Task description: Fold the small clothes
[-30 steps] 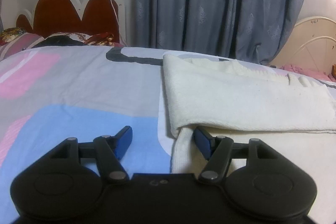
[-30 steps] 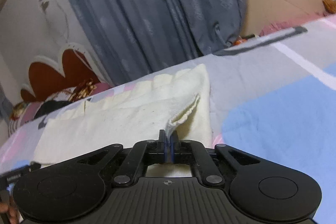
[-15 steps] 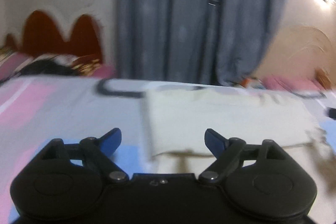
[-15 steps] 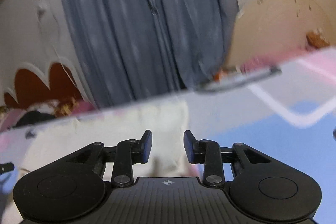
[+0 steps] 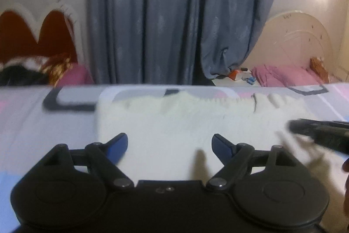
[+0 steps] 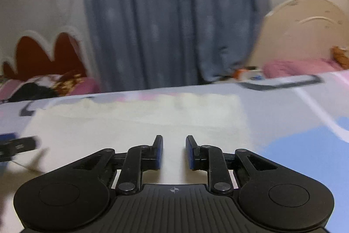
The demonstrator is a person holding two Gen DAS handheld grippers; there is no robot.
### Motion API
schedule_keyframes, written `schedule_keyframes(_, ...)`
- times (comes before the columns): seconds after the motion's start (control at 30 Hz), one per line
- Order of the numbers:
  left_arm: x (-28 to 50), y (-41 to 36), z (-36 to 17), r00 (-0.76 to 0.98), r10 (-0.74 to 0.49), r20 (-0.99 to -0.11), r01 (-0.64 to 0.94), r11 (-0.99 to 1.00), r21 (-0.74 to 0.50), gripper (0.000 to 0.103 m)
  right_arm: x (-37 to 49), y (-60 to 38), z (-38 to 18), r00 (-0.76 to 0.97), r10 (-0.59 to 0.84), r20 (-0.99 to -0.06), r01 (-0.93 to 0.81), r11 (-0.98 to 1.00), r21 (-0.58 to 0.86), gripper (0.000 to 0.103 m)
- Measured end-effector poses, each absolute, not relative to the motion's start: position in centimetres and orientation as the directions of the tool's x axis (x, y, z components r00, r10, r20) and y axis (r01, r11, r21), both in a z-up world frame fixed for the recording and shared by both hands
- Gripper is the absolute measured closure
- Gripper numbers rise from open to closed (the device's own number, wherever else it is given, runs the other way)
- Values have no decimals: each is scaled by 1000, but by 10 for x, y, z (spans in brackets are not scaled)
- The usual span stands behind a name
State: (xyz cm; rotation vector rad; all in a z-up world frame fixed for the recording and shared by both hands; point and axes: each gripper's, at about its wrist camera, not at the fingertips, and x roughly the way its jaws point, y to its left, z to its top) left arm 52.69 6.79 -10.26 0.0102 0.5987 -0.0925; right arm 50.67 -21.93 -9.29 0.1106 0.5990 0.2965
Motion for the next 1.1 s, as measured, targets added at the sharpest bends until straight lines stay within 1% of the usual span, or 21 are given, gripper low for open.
schedule_keyframes(0.07,545,62,-106,821,-80,-566,94,996,-4,19,521,-196,-96,762,363,-536,-301,932,203,81)
schedule_keyframes(0.13,558,61,-112,821,-79,-566,94,996,-2,14,535,-174,-102,722,425,-546,-359,905,229,81)
schedule_keyframes(0.2,565,69,-125,805,-29,-593,56,998,28,13,545,-160,-112,693,457,-558,-396,888,236,81)
schedule_keyframes(0.23,567,78,-133,799,-7,-601,28,999,25,10,548,-157,-116,695,458,-555,-409,886,219,81)
schedule_keyframes(0.27,566,87,-135,800,-15,-600,8,1000,-14,10,549,-159,-118,696,460,-552,-421,883,206,81)
schedule_keyframes(0.3,566,99,-134,803,-40,-595,-13,996,-85,11,550,-166,-118,709,443,-549,-407,893,194,81)
schedule_keyframes(0.4,569,124,-137,786,13,-618,-103,989,-110,8,556,-212,-121,791,227,-567,-194,974,120,81)
schedule_keyframes(0.43,571,130,-138,785,-15,-619,-109,981,-162,7,560,-232,-124,790,217,-574,-141,975,174,81)
schedule_keyframes(0.47,571,132,-137,787,-18,-617,-116,978,-176,7,562,-244,-127,778,257,-573,-141,960,241,81)
schedule_keyframes(0.5,572,130,-137,784,-11,-621,-115,980,-163,7,564,-246,-126,771,272,-576,-154,957,246,81)
schedule_keyframes(0.57,567,124,-131,789,22,-614,-126,984,-127,16,562,-238,-122,777,251,-577,-180,967,179,81)
schedule_keyframes(0.6,556,120,-123,808,38,-588,-127,986,-112,21,558,-236,-117,786,256,-563,-190,966,173,81)
schedule_keyframes(0.67,536,108,-110,853,31,-521,-91,992,-90,13,542,-244,-105,819,290,-495,-231,956,180,81)
schedule_keyframes(0.7,525,98,-105,869,10,-495,-56,995,-78,8,535,-246,-102,829,285,-481,-236,958,162,81)
schedule_keyframes(0.73,516,83,-102,875,-24,-483,-4,998,-58,6,532,-248,-102,823,272,-498,-231,962,144,81)
schedule_keyframes(0.83,507,42,-108,861,-72,-504,93,996,16,5,532,-257,-112,802,259,-538,-211,966,150,81)
schedule_keyframes(0.9,512,37,-123,817,-36,-576,78,996,48,8,531,-268,-119,801,171,-574,-138,985,100,81)
schedule_keyframes(0.93,512,42,-130,802,-31,-596,64,997,34,7,530,-278,-120,804,134,-580,-97,991,95,81)
schedule_keyframes(1.0,503,52,-123,817,-31,-576,29,1000,-12,12,528,-290,-118,800,88,-593,-53,996,77,81)
schedule_keyframes(1.03,497,51,-117,826,-25,-563,26,1000,-6,13,524,-293,-115,799,89,-595,-55,996,75,81)
schedule_keyframes(1.1,487,46,-110,843,-50,-536,46,999,-21,9,509,-299,-103,815,162,-557,-100,985,140,81)
